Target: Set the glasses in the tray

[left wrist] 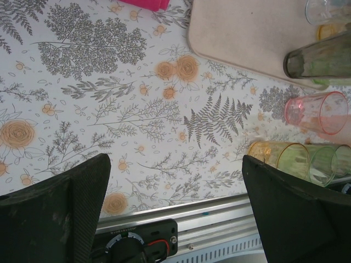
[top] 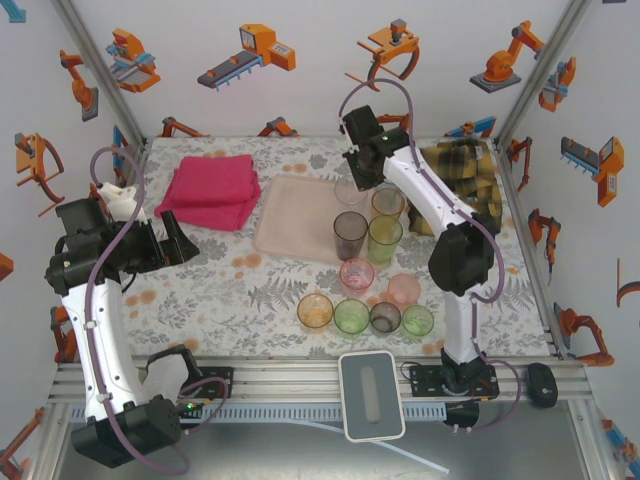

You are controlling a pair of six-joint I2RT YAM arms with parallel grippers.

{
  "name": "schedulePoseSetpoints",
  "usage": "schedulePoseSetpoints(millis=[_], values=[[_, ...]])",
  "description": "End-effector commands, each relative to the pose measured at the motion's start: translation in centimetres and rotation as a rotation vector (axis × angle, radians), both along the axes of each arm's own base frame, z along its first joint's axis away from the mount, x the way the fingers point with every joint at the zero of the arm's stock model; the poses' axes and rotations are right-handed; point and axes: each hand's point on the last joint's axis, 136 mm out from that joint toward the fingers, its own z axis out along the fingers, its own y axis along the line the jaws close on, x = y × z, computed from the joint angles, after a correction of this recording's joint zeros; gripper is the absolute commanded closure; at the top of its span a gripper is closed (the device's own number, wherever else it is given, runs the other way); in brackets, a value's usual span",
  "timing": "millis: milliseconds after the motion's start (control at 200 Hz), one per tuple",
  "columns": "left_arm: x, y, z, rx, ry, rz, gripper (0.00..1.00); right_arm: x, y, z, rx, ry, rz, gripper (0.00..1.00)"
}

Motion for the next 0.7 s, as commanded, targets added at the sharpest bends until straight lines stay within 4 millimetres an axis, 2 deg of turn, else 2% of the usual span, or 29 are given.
schedulePoseSetpoints(millis=[0, 691], values=[[-0.1, -0.4, 0.1, -0.025, -0.012, -0.01, 0.03, 0.3, -0.5, 2.6, 0.032, -0.07, -0.019, 0.97], [-0.1, -0.4, 0.1, -0.029, -0.01, -0.011, 0.03, 0.3, -1.0, 0.6, 0.051, -0.053, -0.05, 0.94]])
